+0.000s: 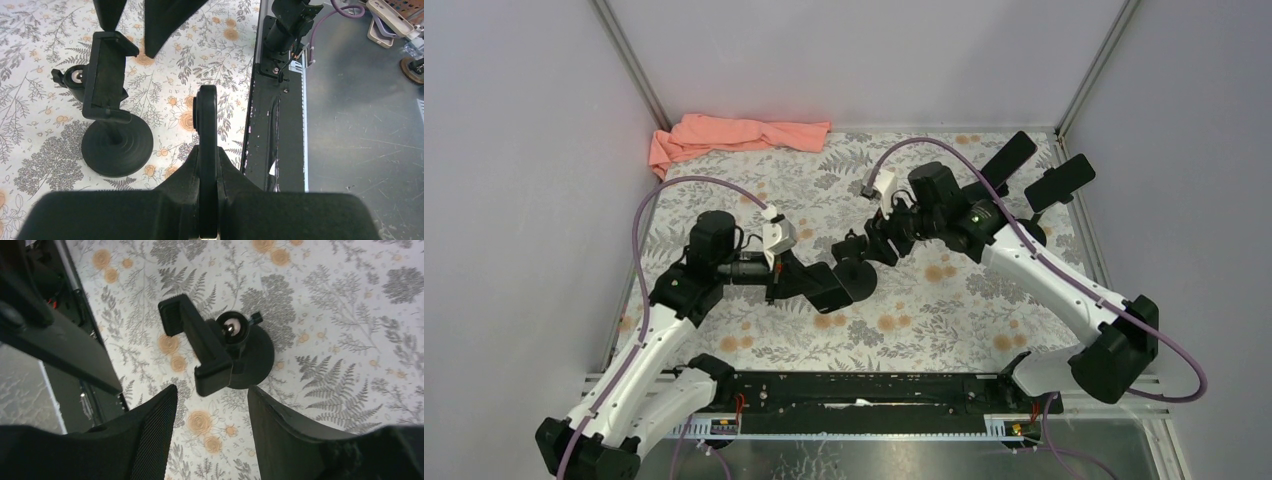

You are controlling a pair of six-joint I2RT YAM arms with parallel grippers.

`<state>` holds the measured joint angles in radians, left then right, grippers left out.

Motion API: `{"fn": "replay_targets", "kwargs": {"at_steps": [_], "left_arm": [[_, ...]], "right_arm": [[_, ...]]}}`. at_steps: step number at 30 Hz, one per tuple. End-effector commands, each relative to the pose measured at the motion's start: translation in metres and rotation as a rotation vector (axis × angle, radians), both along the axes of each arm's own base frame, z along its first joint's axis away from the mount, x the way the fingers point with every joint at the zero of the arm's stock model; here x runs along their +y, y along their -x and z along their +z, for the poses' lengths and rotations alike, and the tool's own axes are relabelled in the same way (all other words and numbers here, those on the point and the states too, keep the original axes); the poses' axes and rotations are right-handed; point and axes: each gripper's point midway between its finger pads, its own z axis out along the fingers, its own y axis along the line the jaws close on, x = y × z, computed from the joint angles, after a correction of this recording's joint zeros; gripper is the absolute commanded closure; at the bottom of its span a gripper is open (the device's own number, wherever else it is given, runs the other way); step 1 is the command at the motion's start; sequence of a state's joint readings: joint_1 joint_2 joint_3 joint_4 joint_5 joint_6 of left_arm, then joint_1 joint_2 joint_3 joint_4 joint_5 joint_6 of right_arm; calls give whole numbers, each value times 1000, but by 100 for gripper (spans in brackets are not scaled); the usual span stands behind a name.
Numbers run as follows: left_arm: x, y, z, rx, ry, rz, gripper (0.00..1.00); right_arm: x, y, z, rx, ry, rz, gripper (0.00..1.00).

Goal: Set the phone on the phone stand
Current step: Install the phone on the phone stand.

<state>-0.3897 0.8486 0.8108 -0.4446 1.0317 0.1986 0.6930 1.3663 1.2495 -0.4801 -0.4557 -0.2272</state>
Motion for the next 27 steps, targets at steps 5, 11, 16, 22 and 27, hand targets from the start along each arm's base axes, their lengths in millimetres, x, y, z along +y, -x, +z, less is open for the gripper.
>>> {"fn": "replay_targets", "kwargs": {"at_steps": [5, 11, 16, 22, 27], "left_arm": [[3, -4, 7, -56, 59, 75, 100], [5, 2, 5, -59, 78, 84, 100], [4, 5, 7, -54, 101, 83, 100], [4, 7, 7, -43, 109, 78, 100], [5, 10, 12, -63, 119, 74, 100]], "right_arm": [[13, -20, 24, -113, 15, -39, 40], [4, -29, 26, -183, 67, -73, 58], [-7, -42, 37, -270, 108, -109, 67], [-7, -45, 39, -289, 125, -100, 66], [-12, -39, 32, -284, 132, -94, 61]]}}
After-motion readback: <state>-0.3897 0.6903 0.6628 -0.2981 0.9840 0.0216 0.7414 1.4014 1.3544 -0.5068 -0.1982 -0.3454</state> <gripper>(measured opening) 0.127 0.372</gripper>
